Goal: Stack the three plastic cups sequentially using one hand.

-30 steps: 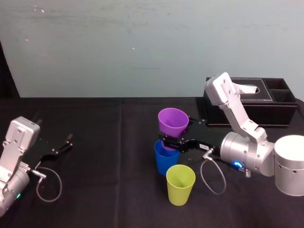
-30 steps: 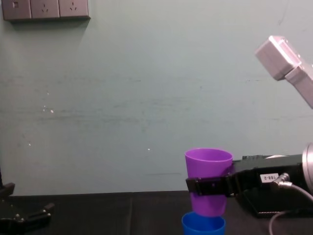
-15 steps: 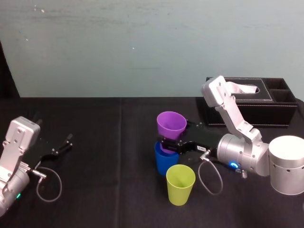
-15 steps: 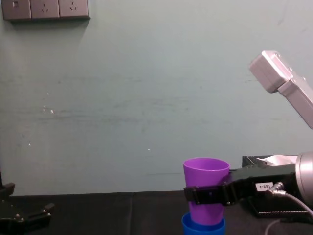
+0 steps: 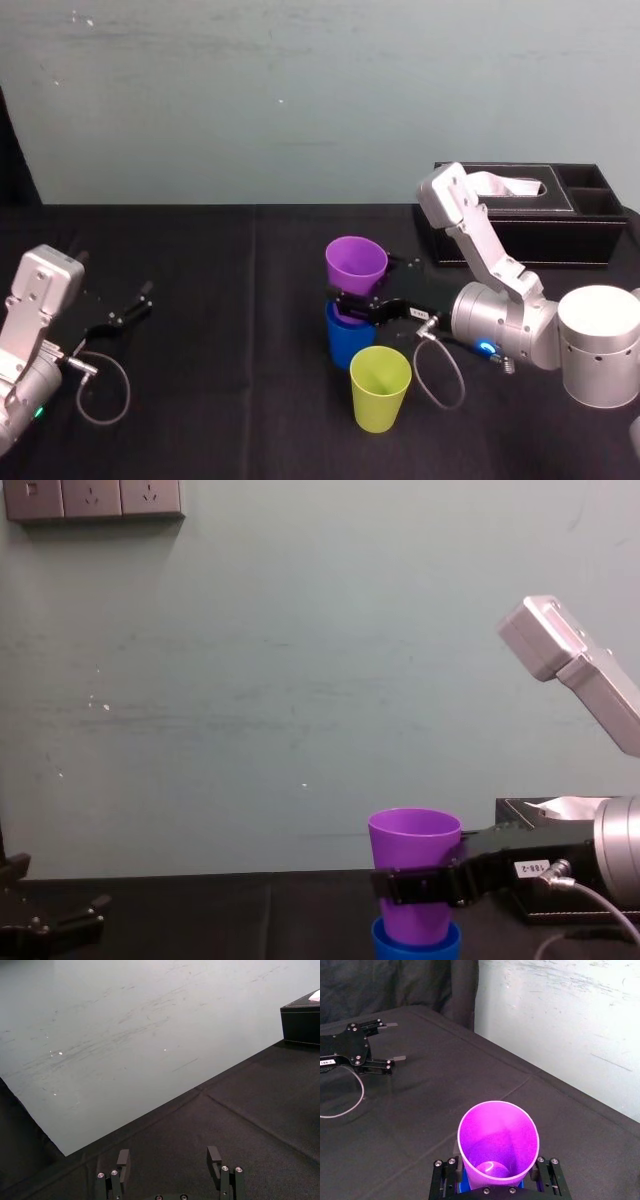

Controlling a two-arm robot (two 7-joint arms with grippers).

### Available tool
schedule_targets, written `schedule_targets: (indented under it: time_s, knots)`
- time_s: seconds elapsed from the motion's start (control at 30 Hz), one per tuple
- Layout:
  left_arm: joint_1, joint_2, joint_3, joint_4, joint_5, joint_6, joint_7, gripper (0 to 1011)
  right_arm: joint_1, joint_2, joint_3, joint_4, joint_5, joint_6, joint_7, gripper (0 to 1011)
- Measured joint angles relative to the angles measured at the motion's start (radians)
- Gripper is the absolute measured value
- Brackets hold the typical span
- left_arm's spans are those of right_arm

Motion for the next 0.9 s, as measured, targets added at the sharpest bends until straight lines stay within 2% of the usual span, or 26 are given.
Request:
schedule_targets:
  time_s: [0.9]
  knots:
    - [0.0,0.0,0.0,0.0,0.0,0.0,0.0,1000,0.016,-0.02,-0.01,0.055,-0.015,-0.028,0.004,720]
